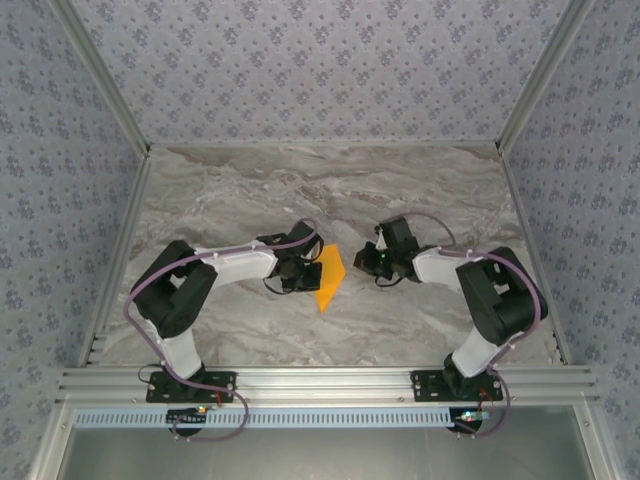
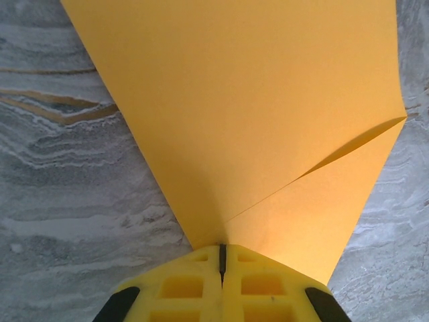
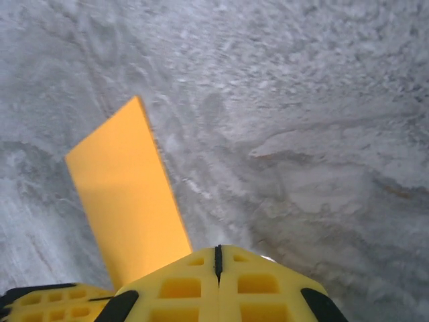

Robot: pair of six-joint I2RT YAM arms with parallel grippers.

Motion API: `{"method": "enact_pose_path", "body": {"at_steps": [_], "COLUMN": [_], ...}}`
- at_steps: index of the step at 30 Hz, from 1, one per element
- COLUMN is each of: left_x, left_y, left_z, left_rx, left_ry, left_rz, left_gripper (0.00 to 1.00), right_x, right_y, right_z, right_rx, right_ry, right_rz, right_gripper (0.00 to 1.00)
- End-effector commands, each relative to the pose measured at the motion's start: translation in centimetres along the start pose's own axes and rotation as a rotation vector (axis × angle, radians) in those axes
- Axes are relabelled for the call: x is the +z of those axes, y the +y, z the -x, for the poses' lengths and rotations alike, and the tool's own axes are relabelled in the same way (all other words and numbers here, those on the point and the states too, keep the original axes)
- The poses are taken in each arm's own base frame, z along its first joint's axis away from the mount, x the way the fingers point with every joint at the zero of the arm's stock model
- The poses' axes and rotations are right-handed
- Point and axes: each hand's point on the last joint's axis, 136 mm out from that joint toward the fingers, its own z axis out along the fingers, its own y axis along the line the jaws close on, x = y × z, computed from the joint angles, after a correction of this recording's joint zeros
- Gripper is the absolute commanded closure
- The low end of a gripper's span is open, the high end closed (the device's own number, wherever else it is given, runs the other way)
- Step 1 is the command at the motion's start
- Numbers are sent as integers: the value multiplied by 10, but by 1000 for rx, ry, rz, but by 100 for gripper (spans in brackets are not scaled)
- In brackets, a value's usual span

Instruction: Fold a paper plane with a square sheet of paper (pick it up from the middle)

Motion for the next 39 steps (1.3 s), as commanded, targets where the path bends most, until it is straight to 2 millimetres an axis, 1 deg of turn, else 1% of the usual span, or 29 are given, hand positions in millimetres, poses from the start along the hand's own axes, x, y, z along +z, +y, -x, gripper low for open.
{"method": "enact_pose_path", "body": {"at_steps": [1,5,7,9,11,13,18,23,28,31,35,39], "left_x": [21,22,23,23,24,24,24,23,23,23,24,23], "left_y": [64,64,65,64,65,65,65,66,67,69,71,72], "left_z": [-35,-34,-34,-34,-34,-33,-33,-32,-32,-33,-34,-34], "left_rx": [-27,-35,-38,-42,-44,-46,-47,-48,-50,-52,-54,-57], "left_ry": [105,98,96,94,94,90,89,84,83,83,85,83], "left_rz": [240,236,237,235,236,235,238,243,248,255,264,272], "left_gripper": [100,100,100,100,100,100,100,100,100,100,100,100], "right_x": [-8,-2,1,5,9,14,28,33,32,29,27,26], "right_y": [18,37,45,55,61,62,57,51,42,41,41,34], "right_z": [-21,-62,-79,-94,-104,-111,-128,-140,-148,-154,-168,-182], "right_rx": [-31,-12,-11,-34,-42,-42,-40,-39,-41,-60,-104,-108], "right_ry": [25,96,125,153,173,188,237,267,290,305,345,374], "right_rz": [14,104,129,146,152,155,137,117,94,92,79,57], "right_gripper": [100,100,100,100,100,100,100,100,100,100,100,100]}}
